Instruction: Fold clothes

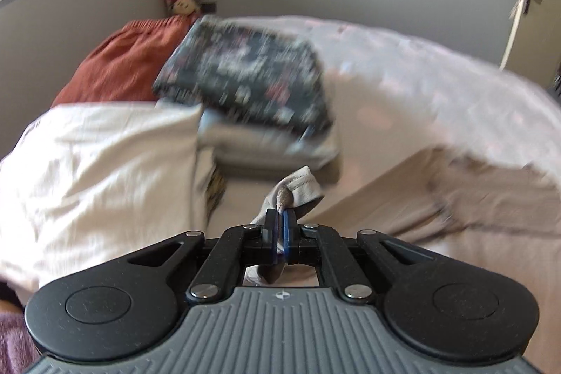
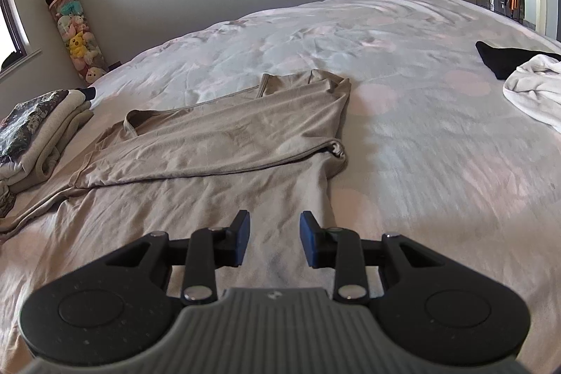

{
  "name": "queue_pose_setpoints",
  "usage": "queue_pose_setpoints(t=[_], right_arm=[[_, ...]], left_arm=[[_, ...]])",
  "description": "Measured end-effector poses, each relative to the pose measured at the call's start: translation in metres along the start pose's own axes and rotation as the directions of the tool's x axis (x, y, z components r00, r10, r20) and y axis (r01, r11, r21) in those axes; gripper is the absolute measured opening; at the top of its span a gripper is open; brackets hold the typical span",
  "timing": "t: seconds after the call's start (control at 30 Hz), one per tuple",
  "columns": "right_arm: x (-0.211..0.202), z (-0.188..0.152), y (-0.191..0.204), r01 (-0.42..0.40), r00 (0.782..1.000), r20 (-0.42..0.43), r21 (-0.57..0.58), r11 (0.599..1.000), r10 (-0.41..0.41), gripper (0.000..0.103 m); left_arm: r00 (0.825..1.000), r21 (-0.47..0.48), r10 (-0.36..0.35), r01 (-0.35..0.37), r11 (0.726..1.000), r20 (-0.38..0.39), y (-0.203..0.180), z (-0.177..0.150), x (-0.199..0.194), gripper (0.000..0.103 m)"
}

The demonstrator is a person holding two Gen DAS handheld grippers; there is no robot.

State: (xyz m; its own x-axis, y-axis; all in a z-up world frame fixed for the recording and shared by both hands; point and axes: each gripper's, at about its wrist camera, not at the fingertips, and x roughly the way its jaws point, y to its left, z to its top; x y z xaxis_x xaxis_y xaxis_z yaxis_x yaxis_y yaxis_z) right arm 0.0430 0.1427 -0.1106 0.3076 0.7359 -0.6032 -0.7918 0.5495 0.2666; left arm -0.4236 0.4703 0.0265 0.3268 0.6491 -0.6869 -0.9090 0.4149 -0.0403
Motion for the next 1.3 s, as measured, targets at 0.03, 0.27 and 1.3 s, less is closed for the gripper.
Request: queue_pose_setpoints(t=[0.03,0.27,1.3], right_arm=[[-0.001,0.0,0.0,-0.003,1.0,0.005,0.001,1.0,0.003,0.035],[-0.008,0.004,-0.004,-0.018,0.999,0.038,0.031,0.999,0.017,0.035],[0.091,0.072,-0.035,0.047,0.999,-0.003,-0.04,0.998,-0.047,0.035]], left_arm=[[1.0,-0.002,-0.029,0.03,1.0,0.008,-0.007,0.015,-0.008,0.001],[0.979,0.039,-0.189,0.187,0.982,0.078,-0.076,0.115,-0.051,0.001],[0.635,0.111,-0.629,0.738,0.666,-0.449,-0.441,0.051,0.178,0.001]])
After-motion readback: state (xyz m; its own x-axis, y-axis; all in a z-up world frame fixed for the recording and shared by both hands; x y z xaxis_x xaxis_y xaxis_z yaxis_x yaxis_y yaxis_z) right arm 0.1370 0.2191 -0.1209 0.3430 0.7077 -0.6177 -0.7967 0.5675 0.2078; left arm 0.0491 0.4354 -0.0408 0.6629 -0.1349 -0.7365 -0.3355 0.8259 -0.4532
